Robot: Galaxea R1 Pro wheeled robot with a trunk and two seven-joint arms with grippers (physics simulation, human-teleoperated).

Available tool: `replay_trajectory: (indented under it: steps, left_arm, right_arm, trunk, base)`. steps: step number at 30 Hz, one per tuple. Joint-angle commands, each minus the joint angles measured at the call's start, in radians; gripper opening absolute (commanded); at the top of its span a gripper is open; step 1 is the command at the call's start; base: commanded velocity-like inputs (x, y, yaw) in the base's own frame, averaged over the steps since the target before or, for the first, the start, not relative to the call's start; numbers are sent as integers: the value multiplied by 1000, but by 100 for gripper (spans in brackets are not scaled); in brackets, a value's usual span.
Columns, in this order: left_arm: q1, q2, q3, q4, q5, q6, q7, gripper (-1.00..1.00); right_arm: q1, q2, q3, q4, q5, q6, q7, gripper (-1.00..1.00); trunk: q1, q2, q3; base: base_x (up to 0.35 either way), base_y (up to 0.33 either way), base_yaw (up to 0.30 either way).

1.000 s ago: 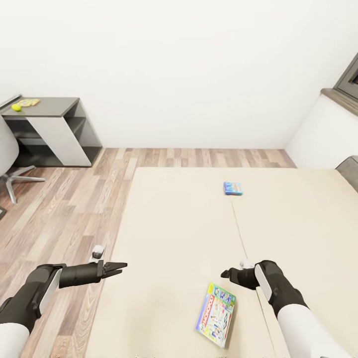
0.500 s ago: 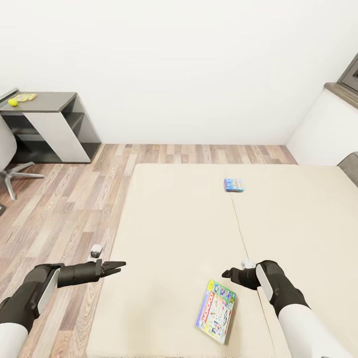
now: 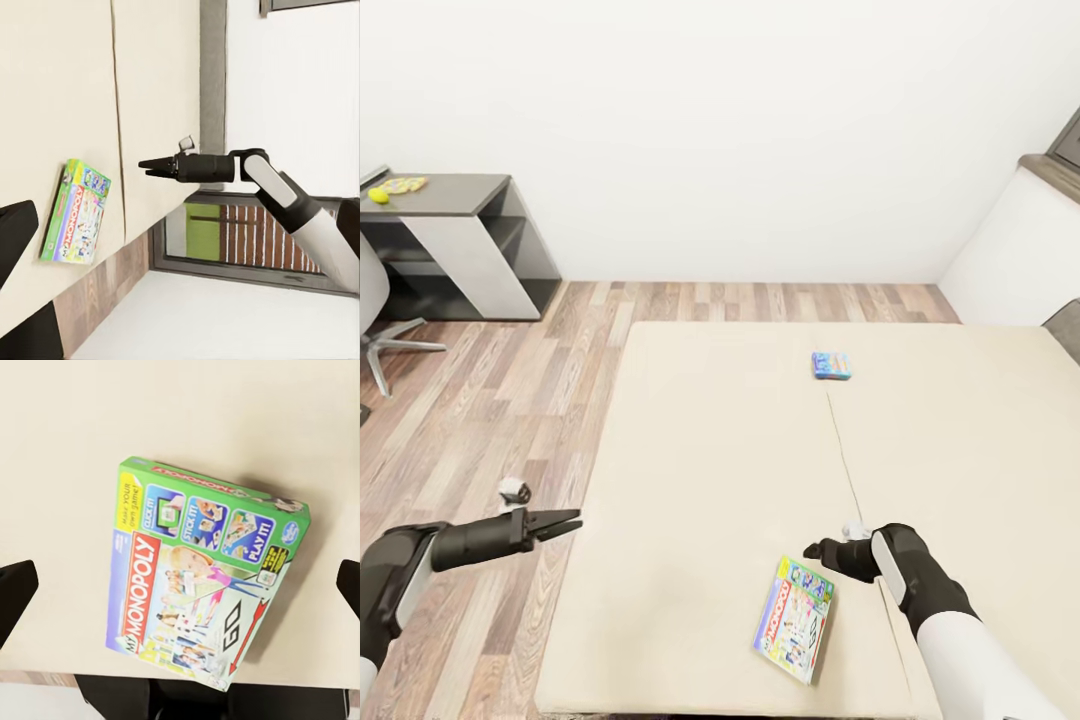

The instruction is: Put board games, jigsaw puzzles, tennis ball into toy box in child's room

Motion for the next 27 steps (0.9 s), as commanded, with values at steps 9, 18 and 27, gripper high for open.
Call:
replay_trajectory:
  steps: [9, 18, 27]
  left_arm:
    - [1, 8, 1, -1, 0, 7, -18, 100]
    - [1, 10, 2, -1, -1, 8, -18, 100]
    - [1, 10, 2, 0, -1, 9, -18, 100]
  right_arm:
    - [0, 1, -1, -1, -6, 4, -1, 100]
    - [0, 2, -2, -1, -6, 4, -1, 100]
    - [0, 2, -2, -1, -6, 3, -1, 100]
  trunk:
    - [0, -1, -16]
    - [0, -1, -31]
    - [0, -1, -46]
  base:
    - [0, 0, 0]
    - [0, 0, 0]
    - [0, 0, 0]
